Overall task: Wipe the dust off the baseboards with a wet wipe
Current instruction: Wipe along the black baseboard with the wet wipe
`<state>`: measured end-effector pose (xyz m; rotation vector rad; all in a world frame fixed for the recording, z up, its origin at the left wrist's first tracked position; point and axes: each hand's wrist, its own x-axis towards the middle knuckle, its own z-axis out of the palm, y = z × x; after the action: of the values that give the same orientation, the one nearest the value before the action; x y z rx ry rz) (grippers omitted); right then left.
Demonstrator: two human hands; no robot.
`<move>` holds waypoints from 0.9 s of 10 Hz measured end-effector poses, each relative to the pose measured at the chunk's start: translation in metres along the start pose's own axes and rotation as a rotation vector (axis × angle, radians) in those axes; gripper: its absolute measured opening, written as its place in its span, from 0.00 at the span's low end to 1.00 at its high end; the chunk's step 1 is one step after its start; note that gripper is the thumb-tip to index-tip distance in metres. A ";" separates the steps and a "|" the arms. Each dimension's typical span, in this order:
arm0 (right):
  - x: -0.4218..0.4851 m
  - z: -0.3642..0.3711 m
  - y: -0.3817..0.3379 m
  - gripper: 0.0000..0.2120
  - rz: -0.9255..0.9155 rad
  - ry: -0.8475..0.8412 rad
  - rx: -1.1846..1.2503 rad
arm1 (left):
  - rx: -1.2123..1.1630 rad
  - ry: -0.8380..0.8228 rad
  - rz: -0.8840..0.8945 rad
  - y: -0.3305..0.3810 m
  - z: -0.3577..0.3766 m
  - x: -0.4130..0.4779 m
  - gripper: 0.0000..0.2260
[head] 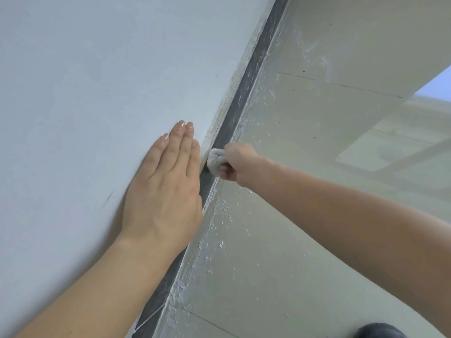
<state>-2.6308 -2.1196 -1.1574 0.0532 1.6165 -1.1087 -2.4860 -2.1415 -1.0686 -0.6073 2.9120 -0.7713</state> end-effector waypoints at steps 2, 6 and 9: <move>-0.008 -0.052 -0.077 0.12 -0.152 0.264 -0.081 | -0.050 -0.100 0.051 -0.003 -0.013 0.005 0.30; -0.025 -0.047 -0.037 0.08 0.075 -0.147 -0.303 | 0.058 -0.180 0.040 0.000 -0.046 0.120 0.28; 0.026 -0.048 -0.066 0.20 0.172 -0.293 0.131 | 0.173 -0.184 0.090 0.006 -0.027 0.148 0.28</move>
<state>-2.7129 -2.1372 -1.1394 0.1087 1.2538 -1.0352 -2.6283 -2.1822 -1.0424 -0.4987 2.6521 -0.8930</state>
